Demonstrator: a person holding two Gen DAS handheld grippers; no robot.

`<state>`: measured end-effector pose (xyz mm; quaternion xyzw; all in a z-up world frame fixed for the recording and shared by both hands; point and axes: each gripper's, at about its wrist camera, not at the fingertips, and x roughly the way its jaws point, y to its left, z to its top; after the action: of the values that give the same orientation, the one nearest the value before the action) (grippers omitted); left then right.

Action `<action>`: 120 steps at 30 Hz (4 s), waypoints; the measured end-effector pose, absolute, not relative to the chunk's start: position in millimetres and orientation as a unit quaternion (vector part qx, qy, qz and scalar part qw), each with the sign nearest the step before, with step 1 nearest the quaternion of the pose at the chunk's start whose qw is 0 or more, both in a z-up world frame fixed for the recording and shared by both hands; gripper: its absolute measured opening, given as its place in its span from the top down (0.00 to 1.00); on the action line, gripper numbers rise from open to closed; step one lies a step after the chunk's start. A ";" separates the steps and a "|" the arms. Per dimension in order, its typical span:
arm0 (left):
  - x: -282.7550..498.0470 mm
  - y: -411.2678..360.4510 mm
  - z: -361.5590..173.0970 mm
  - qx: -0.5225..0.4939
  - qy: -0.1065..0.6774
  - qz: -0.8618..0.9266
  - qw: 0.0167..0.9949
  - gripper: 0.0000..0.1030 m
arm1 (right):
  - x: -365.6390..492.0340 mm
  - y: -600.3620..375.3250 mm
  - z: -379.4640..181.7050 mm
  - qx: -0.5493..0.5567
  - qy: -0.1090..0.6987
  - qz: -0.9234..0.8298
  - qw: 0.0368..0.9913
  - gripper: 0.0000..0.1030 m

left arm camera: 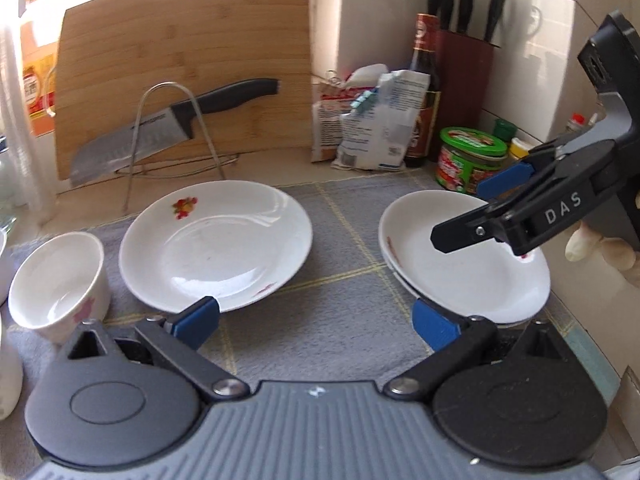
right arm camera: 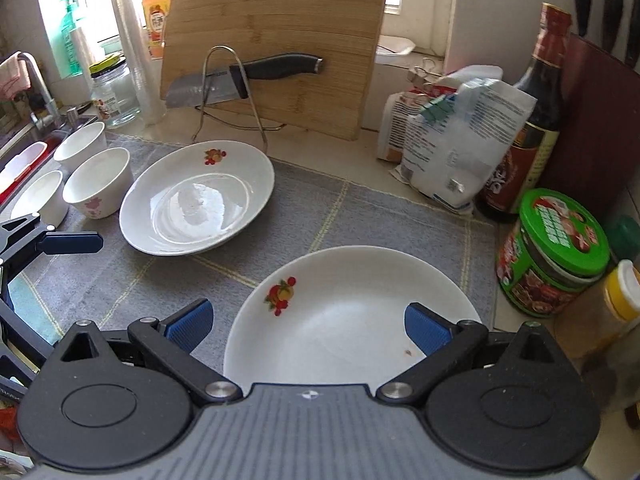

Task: Organize plates and bowls
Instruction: 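Open the right gripper and move it to the white plate with red flower, then grasp the rim of the red-flower white plate with the right gripper, then lift the red-flower plate off the mat with the right gripper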

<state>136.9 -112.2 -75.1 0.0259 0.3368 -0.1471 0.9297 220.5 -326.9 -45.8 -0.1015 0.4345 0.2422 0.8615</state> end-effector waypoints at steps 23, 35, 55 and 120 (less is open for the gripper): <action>134.5 -68.3 -102.0 -0.010 0.389 0.007 0.921 0.01 | 261.1 -253.6 -43.9 -0.144 0.413 0.369 0.820 0.00; 174.2 -73.5 -131.6 0.027 0.407 -0.074 0.910 0.01 | 288.0 -239.9 -59.7 -0.140 0.452 0.346 0.810 0.00; 201.0 -78.9 -136.3 0.034 0.386 -0.091 0.917 0.00 | 356.7 -190.4 -98.9 -0.169 0.511 0.367 0.758 0.00; 214.9 -77.9 -139.2 0.028 0.375 -0.083 0.923 0.00 | 385.3 -186.5 -119.0 -0.147 0.531 0.386 0.740 0.00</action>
<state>214.9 -77.9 -139.2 0.0277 0.3747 -0.0828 0.9230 385.3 -186.5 -119.0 -0.1471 0.5310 0.3865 0.7396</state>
